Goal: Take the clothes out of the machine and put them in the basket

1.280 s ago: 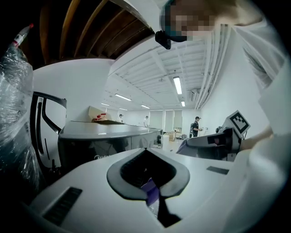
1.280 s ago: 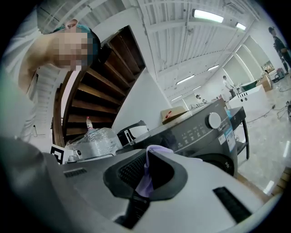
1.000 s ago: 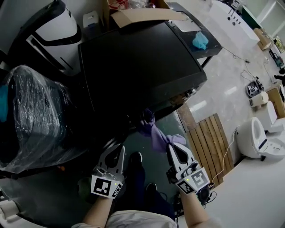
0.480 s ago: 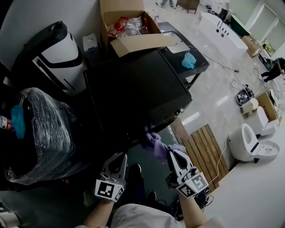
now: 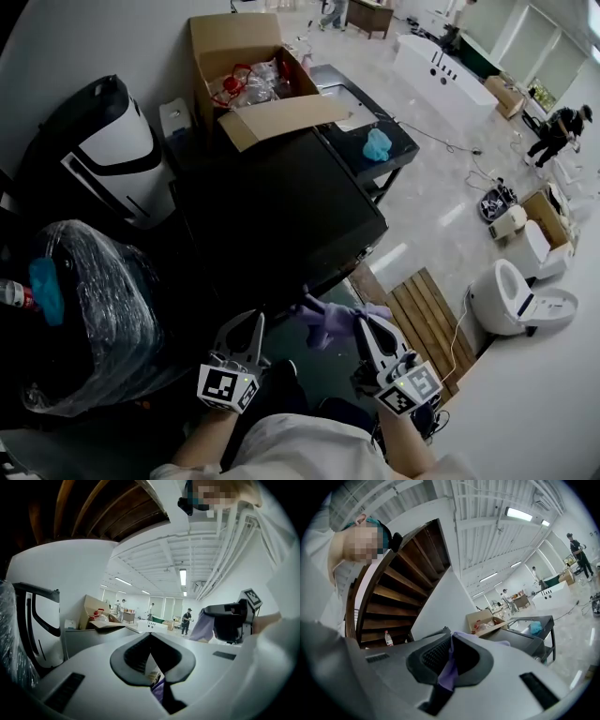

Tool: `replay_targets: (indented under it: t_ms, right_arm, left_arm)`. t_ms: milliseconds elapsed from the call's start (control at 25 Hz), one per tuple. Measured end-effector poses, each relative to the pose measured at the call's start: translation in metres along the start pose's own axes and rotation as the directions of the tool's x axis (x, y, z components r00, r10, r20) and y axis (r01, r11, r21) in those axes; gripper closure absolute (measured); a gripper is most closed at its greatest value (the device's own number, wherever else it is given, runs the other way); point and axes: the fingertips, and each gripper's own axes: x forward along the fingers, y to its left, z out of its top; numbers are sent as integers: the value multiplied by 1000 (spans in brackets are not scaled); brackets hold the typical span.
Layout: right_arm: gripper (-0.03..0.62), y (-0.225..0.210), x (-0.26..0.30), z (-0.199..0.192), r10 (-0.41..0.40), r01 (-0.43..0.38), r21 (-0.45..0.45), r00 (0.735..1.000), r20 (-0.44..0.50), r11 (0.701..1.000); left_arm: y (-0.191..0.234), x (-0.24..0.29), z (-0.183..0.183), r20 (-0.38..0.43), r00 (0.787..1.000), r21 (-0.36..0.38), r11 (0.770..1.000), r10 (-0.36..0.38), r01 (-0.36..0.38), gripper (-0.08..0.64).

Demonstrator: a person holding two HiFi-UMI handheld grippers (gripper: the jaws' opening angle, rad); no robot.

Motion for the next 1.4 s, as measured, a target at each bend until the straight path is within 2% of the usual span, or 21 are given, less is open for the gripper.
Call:
replay_targets:
  t_ms: [360,720,1000,1400]
  right_arm:
    - [577,10,-3,31,66,-66,-15,997,29,998]
    - [577,18,-9,73,234,-233,-42,972,22,971]
    - [575,21,-29,101,370,-369,-96,929,-8,924]
    - [575,28,-56,116,488,-488,-85,872,-19,869]
  left_arm:
    - [-23,-4,22,17,1000,-1,1000,20,-20,543]
    - [-61,-13,35,54,988,-13,990,141,-141,543]
    - [-95,-25,46,106,954,-44,960,280,-277,543]
    - [-131,-43,57,147,914,-34,926,378,-377,543]
